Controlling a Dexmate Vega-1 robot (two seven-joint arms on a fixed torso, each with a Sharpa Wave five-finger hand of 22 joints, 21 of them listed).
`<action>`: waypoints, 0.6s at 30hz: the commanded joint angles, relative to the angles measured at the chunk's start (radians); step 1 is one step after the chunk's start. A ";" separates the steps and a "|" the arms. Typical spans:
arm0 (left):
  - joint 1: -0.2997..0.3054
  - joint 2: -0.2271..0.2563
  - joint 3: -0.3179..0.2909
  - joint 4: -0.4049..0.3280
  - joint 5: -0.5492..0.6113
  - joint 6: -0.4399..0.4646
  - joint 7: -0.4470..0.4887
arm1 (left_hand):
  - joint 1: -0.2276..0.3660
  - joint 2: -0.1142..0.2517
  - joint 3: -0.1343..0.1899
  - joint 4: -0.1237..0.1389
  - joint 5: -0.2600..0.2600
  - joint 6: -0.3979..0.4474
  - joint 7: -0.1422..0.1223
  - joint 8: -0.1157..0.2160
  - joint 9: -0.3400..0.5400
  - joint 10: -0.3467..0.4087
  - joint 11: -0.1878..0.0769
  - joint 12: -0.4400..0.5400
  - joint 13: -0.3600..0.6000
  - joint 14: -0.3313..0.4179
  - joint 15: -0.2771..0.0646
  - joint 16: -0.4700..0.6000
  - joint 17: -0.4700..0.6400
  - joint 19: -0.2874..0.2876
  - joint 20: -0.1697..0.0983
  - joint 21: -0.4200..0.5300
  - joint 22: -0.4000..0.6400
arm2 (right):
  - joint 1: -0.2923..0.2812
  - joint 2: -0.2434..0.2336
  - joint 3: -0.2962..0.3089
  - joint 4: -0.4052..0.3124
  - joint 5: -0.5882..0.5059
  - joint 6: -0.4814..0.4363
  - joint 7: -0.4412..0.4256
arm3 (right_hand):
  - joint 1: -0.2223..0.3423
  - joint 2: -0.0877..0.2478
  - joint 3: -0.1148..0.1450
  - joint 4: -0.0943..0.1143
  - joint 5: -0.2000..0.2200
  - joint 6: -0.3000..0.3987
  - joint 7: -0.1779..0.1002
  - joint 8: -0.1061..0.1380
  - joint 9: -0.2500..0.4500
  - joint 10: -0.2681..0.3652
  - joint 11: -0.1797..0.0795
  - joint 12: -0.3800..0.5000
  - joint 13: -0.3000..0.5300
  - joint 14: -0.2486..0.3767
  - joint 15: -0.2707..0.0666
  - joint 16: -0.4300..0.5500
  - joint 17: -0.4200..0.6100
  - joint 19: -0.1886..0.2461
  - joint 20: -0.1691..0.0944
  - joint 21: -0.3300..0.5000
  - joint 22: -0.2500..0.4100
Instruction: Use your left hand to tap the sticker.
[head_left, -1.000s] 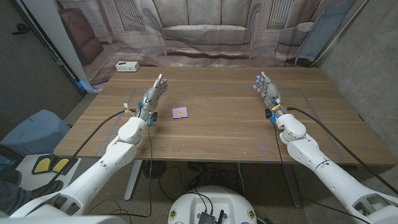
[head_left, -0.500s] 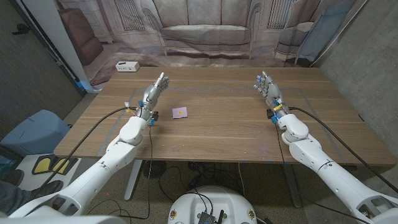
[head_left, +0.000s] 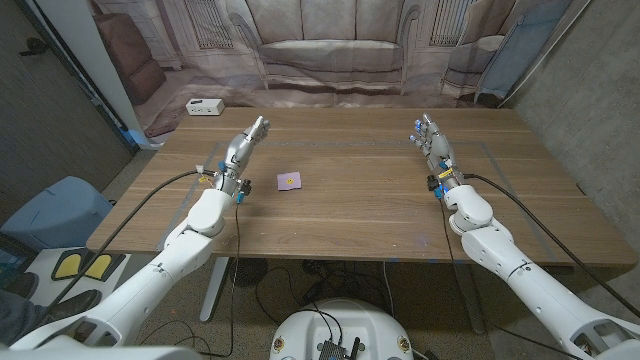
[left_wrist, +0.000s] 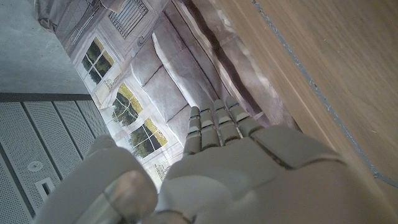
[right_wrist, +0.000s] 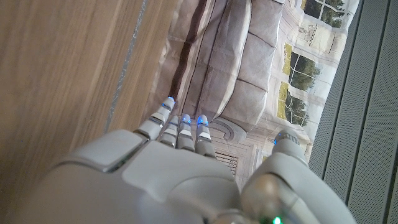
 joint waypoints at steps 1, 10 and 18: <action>0.035 -0.001 -0.013 -0.001 0.120 -0.076 0.088 | 0.012 -0.003 0.000 -0.006 -0.002 0.014 0.000 0.007 0.002 0.015 0.001 0.010 0.001 0.015 0.001 -0.002 0.002 0.016 0.002 0.000 0.004 | -0.017 0.010 -0.002 -0.037 -0.021 -0.010 -0.040 | 0.009 0.003 -0.003 0.003 0.007 -0.003 -0.001 -0.002 0.002 0.000 0.007 -0.002 0.002 -0.009 0.002 -0.005 0.002 -0.009 0.001 -0.004 0.002; 0.040 -0.028 -0.023 0.047 0.181 -0.149 0.143 | 0.019 -0.003 -0.004 -0.012 -0.002 0.084 0.002 0.018 0.003 0.072 -0.012 0.023 -0.005 0.076 -0.011 0.005 0.002 0.075 0.010 -0.001 0.004 | -0.024 0.014 -0.005 -0.059 -0.032 -0.031 -0.067 | 0.008 0.004 -0.004 0.004 0.007 -0.002 0.000 -0.002 0.002 -0.001 0.007 -0.004 0.002 -0.011 0.003 -0.007 0.002 -0.012 0.003 -0.008 0.002; 0.065 0.012 -0.035 -0.019 0.301 -0.069 0.215 | 0.022 -0.003 -0.004 -0.014 -0.002 0.085 0.002 0.014 0.003 0.068 -0.012 0.019 -0.007 0.073 -0.008 0.000 0.002 0.075 0.009 -0.007 0.004 | -0.028 0.021 -0.009 -0.066 -0.034 -0.039 -0.078 | 0.008 0.006 -0.004 0.004 0.007 -0.001 0.000 -0.002 0.002 0.000 0.009 -0.004 0.003 -0.012 0.003 -0.008 0.002 -0.013 0.004 -0.010 0.002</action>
